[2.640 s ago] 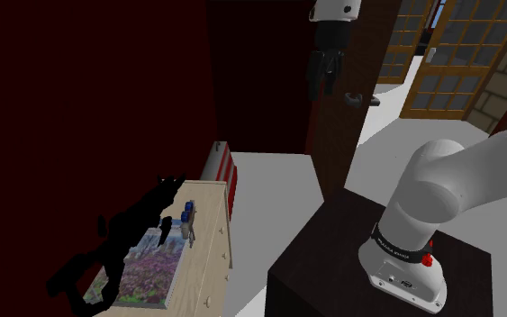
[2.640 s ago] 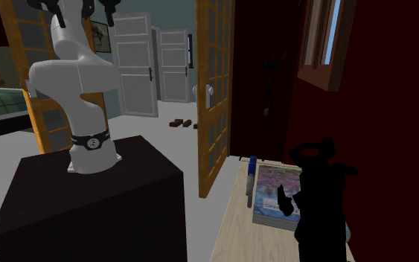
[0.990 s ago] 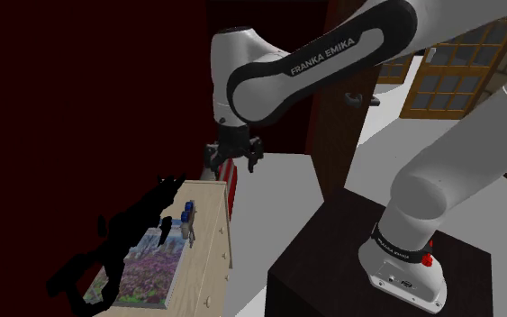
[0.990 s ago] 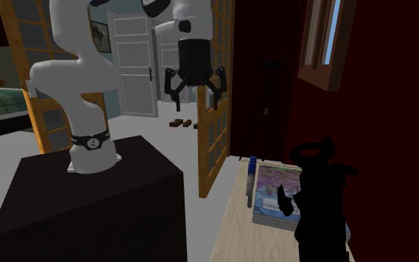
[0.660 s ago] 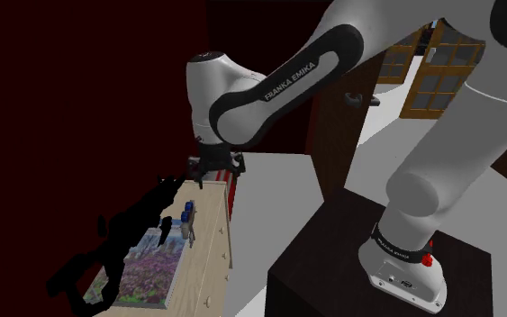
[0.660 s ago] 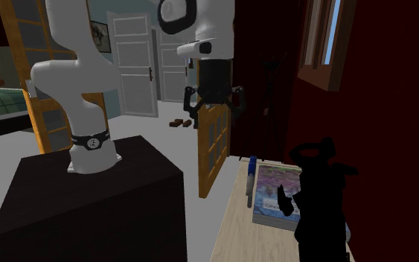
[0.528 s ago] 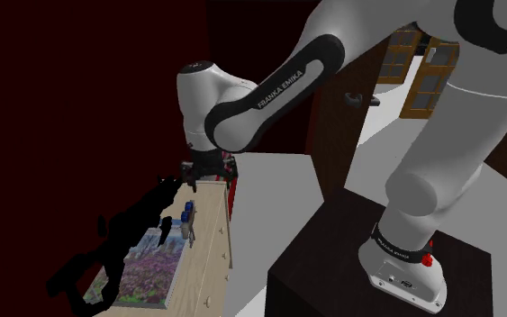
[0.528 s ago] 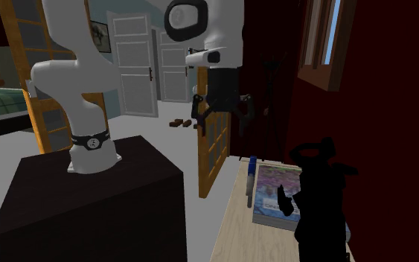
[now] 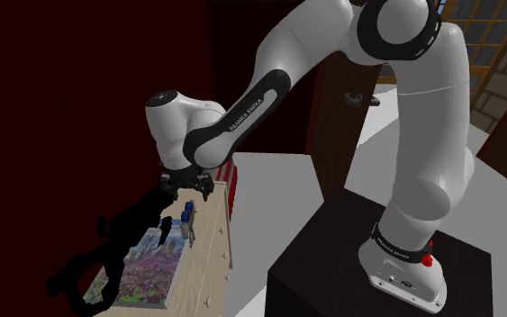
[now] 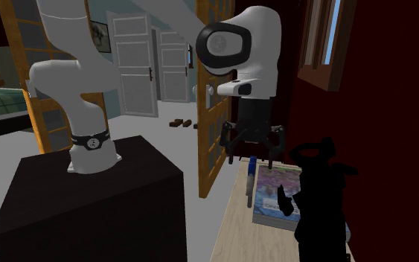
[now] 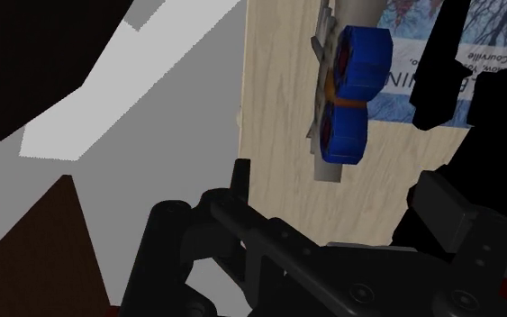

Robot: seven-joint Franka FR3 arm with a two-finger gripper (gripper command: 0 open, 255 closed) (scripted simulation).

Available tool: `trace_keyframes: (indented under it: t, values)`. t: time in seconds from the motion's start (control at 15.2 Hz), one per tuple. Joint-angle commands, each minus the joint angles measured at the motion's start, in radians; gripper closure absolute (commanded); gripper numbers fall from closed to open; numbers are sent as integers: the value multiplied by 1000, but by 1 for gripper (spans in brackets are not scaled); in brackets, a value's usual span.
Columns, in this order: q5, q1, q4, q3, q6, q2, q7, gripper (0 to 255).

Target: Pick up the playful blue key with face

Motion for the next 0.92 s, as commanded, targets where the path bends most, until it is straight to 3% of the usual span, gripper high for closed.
trace_keyframes:
  t: [0.0,0.53,0.59,0.86]
  values:
    - [-27,20,16,-20,6,31,31,0]
    - [-87,49,11,-60,60,93,74,0]
    - [-87,49,12,-60,59,93,75,255]
    - [-87,49,11,-60,60,93,75,255]
